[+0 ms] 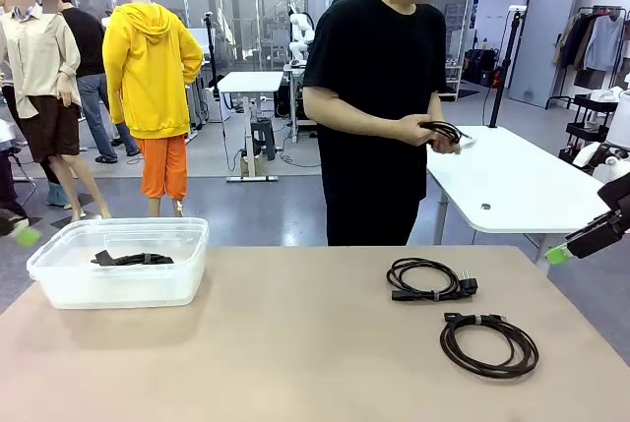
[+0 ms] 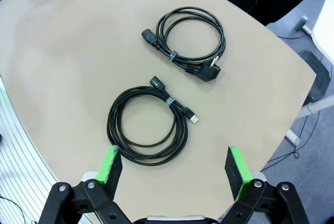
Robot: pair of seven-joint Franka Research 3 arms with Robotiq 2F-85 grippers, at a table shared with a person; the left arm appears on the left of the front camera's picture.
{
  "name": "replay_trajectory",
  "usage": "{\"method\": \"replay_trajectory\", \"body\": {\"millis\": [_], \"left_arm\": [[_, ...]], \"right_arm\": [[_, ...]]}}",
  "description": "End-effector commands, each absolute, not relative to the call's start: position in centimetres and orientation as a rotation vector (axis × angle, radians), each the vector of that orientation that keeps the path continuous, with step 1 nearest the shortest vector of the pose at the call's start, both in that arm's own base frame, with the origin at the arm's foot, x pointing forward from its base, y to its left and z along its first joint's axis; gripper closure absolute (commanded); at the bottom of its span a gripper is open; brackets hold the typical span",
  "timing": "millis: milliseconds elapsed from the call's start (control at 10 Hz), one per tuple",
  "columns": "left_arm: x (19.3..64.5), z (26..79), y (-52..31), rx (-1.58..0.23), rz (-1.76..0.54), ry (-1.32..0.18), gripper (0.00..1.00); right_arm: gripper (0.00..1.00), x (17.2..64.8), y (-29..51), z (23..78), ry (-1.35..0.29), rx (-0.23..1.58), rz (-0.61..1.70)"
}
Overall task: Organize and store the cables.
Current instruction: Place the Power Cable into the Organizing box.
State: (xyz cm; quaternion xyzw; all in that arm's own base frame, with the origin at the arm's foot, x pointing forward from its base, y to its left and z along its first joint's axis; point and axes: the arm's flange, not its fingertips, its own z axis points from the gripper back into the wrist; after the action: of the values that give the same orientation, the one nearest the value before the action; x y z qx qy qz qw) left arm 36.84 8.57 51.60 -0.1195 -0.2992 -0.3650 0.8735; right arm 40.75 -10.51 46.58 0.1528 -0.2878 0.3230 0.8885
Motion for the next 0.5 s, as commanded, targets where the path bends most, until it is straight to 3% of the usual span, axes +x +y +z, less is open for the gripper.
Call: {"method": "replay_trajectory", "body": {"millis": [0,400], "left_arm": [[33.8,50.1,10.5,-0.239,-0.844,-0.637,0.0],[31.3,48.7,11.2,-0.213,-0.823,-0.695,0.0]], "right_arm": [[0.0,40.8,-10.6,46.8,-0.592,0.31,0.672],[0.0,40.8,-10.6,46.8,-0.592,0.31,0.672]]}}
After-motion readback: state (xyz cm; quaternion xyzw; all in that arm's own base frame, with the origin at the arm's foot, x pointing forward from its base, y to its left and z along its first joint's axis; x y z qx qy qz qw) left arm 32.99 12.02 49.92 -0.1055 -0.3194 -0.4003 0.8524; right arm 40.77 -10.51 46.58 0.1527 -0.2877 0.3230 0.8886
